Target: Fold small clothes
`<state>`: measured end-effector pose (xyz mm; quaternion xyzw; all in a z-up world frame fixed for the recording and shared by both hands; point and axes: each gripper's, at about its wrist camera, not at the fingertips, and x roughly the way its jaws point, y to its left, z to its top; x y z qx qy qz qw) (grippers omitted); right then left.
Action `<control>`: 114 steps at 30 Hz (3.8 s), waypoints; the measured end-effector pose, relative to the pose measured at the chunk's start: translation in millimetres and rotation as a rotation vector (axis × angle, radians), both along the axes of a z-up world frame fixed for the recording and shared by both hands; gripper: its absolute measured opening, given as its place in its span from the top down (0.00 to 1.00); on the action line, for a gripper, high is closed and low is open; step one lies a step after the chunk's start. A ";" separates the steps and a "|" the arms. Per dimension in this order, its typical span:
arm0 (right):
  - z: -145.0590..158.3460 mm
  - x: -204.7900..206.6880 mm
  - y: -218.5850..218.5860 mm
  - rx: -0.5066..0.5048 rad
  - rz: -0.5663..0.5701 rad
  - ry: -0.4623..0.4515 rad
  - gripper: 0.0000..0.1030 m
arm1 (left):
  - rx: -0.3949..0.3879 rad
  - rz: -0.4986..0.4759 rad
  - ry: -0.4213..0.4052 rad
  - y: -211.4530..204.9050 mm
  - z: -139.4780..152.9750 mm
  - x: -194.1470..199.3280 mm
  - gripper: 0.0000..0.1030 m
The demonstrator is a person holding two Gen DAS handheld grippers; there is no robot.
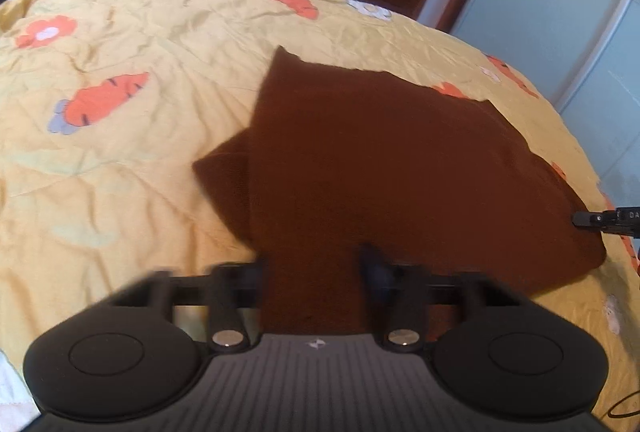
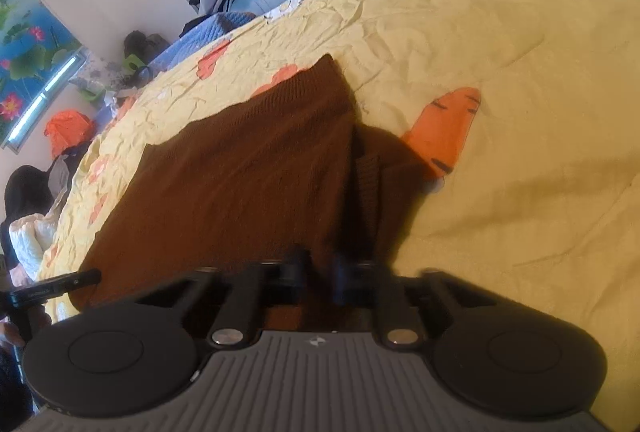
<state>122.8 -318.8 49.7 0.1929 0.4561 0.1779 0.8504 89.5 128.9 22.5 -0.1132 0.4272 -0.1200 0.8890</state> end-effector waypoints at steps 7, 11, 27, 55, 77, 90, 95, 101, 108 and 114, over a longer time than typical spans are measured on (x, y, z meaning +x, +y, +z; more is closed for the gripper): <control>18.5 -46.4 -9.1 -0.045 0.047 -0.056 0.90 | 0.104 -0.020 -0.006 5.1 8.4 -10.9 0.85; 0.3 -60.3 -14.1 -0.035 0.019 -0.011 0.73 | 0.074 -0.002 -0.012 10.1 14.8 -20.6 0.79; -8.1 -69.2 120.4 -0.446 0.302 -0.254 0.46 | 0.374 -0.225 -0.209 -105.1 -16.8 -39.9 0.19; 30.5 48.6 145.5 -0.275 0.151 -0.236 0.00 | 0.236 -0.203 -0.199 -98.5 -7.6 21.0 0.19; 18.6 36.1 105.1 -0.247 -0.014 -0.331 0.00 | 0.173 -0.157 -0.289 -96.2 -6.4 6.1 0.16; 11.8 -0.6 107.3 -0.398 0.067 -0.286 0.01 | 0.149 -0.007 -0.269 -48.0 4.5 -45.2 0.16; 24.1 -65.5 42.7 -0.189 -0.085 -0.230 0.00 | -0.242 0.220 -0.054 33.2 -9.4 -76.8 0.16; -2.7 -82.1 -3.7 -0.018 -0.182 -0.042 0.00 | -0.584 0.263 0.071 55.4 -31.1 -69.3 0.16; -2.1 -57.4 25.3 0.035 -0.089 -0.012 0.24 | -0.593 0.338 0.092 40.6 -34.0 -47.3 0.47; 1.7 -48.6 17.8 -0.002 -0.054 0.027 0.78 | -0.511 0.325 0.131 43.8 -27.4 -54.3 0.90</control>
